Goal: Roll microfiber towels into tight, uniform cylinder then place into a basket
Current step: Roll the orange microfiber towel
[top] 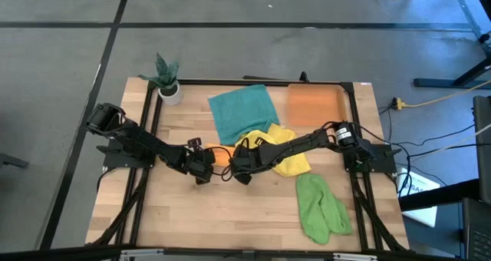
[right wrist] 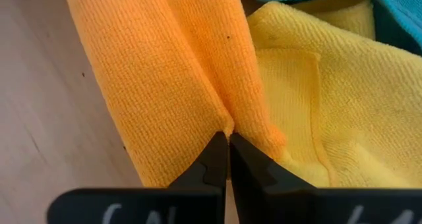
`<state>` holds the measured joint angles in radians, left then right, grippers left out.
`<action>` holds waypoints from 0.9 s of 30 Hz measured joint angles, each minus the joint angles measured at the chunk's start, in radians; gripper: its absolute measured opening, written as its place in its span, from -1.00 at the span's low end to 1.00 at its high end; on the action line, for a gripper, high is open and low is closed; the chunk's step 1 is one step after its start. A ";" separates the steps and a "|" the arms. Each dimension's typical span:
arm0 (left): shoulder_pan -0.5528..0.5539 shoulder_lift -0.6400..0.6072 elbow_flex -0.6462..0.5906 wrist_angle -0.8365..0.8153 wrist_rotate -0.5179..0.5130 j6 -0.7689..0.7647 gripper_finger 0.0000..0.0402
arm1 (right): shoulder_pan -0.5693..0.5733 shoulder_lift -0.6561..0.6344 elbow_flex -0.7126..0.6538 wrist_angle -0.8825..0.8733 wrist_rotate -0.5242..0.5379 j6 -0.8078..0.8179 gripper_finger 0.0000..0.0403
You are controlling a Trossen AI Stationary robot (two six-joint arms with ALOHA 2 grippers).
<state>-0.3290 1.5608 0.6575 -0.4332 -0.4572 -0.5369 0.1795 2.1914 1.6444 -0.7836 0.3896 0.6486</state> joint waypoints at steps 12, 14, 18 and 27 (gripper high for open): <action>0.000 0.000 0.000 0.000 0.001 0.000 -0.77 | 0.000 0.000 0.000 0.016 -0.001 0.007 -0.55; 0.000 0.000 0.000 0.000 0.001 0.000 -0.77 | 0.000 0.000 0.000 0.017 0.000 0.015 -0.48; 0.000 0.000 0.000 0.000 0.001 -0.001 -0.77 | 0.000 0.000 0.011 0.007 -0.001 -0.005 -0.39; 0.000 0.000 0.000 0.000 0.002 -0.002 -0.77 | 0.007 0.000 0.130 -0.062 0.041 -0.052 -0.35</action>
<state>-0.3294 1.5612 0.6575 -0.4329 -0.4554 -0.5388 0.1870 2.1914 1.7743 -0.8454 0.4302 0.5962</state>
